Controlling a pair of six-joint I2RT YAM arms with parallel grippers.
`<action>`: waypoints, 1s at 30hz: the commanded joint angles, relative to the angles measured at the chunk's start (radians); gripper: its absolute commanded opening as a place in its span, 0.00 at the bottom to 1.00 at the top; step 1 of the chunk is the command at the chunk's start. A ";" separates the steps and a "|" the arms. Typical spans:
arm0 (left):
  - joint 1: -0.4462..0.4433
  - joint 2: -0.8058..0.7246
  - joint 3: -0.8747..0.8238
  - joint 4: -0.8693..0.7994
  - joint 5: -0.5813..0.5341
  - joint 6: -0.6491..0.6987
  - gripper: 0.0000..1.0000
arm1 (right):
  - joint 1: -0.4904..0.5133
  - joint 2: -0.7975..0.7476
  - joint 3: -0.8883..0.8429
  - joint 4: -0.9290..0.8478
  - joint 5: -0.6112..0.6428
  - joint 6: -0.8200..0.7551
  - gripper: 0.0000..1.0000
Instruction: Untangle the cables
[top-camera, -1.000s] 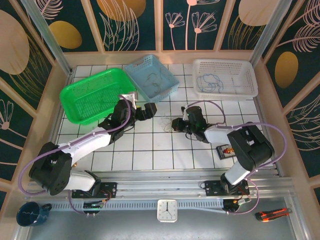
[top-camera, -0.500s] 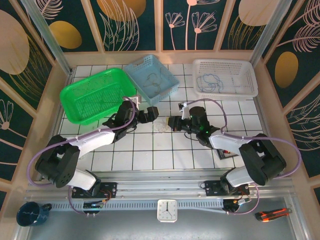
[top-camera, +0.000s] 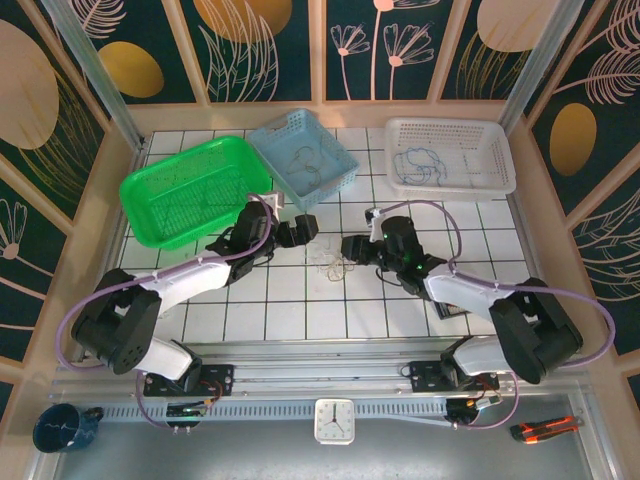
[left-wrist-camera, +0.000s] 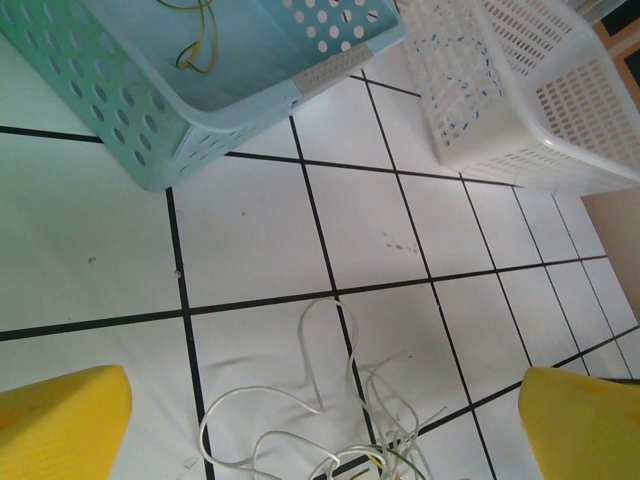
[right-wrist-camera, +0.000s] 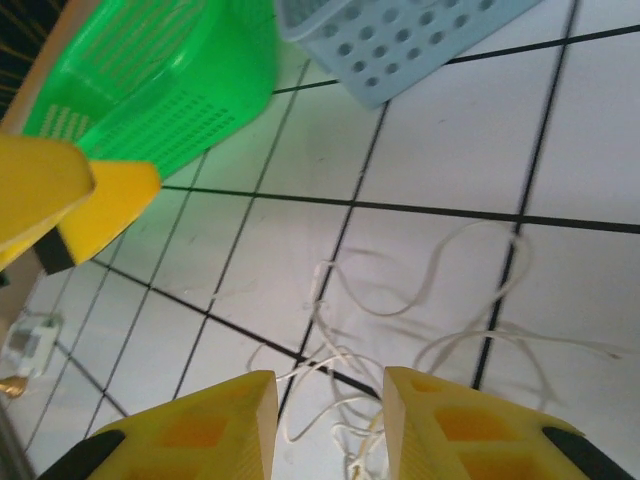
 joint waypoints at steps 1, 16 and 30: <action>0.005 0.022 0.006 0.006 0.014 0.024 0.99 | -0.010 -0.007 0.046 -0.132 0.120 0.003 0.33; 0.005 0.050 0.036 -0.039 0.029 0.032 0.99 | 0.023 0.078 0.042 -0.148 0.091 -0.027 0.46; 0.005 0.042 0.041 -0.028 0.050 0.023 0.99 | 0.029 0.112 0.058 -0.138 0.124 -0.026 0.00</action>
